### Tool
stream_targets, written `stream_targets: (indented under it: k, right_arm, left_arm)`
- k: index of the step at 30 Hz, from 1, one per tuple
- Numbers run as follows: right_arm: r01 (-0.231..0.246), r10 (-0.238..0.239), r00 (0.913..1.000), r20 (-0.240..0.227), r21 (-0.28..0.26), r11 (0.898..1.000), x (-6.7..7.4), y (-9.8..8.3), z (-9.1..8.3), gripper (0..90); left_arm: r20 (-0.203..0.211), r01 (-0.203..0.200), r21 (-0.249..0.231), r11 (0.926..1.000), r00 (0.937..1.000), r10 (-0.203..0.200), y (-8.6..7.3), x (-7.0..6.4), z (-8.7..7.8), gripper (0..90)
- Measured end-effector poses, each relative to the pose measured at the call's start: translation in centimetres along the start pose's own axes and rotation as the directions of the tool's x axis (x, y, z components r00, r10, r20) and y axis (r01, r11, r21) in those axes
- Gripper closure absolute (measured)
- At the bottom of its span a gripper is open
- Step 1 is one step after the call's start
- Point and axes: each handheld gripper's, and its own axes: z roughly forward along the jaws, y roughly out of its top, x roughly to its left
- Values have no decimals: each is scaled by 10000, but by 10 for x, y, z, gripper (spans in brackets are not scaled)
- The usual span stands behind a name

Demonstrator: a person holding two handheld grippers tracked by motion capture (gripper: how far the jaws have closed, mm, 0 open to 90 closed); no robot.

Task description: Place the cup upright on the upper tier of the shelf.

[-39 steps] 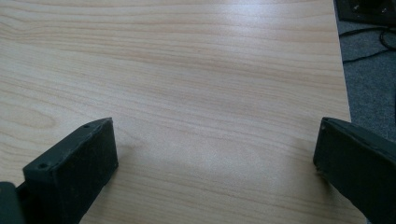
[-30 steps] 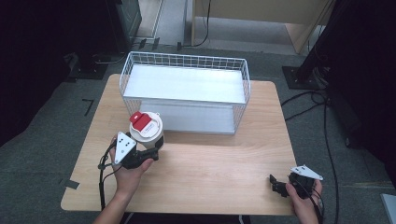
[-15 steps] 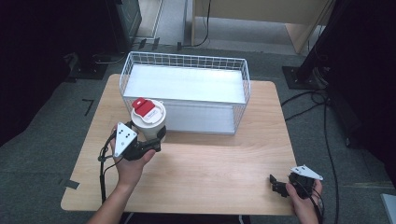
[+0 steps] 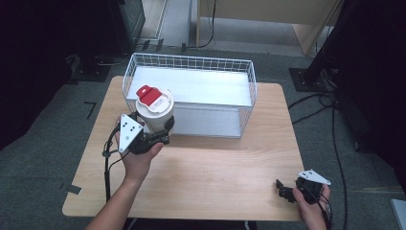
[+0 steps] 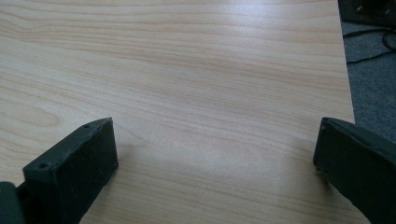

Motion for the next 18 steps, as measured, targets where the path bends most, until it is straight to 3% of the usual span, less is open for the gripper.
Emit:
stream_targets:
  k: [6, 18]
  right_arm:
    - [11, -11, 10000, -17, 5, 10000, 0, 0, 0, 0]
    - [23, -23, 10000, -45, 3, 10000, 0, 0, 0, 0]
  left_arm:
    - [-49, -122, -409, 9991, 9999, 120, 14, 0, 8, 99]
    - [-188, -343, -669, 9972, 9993, 331, 33, 4, 29, 100]
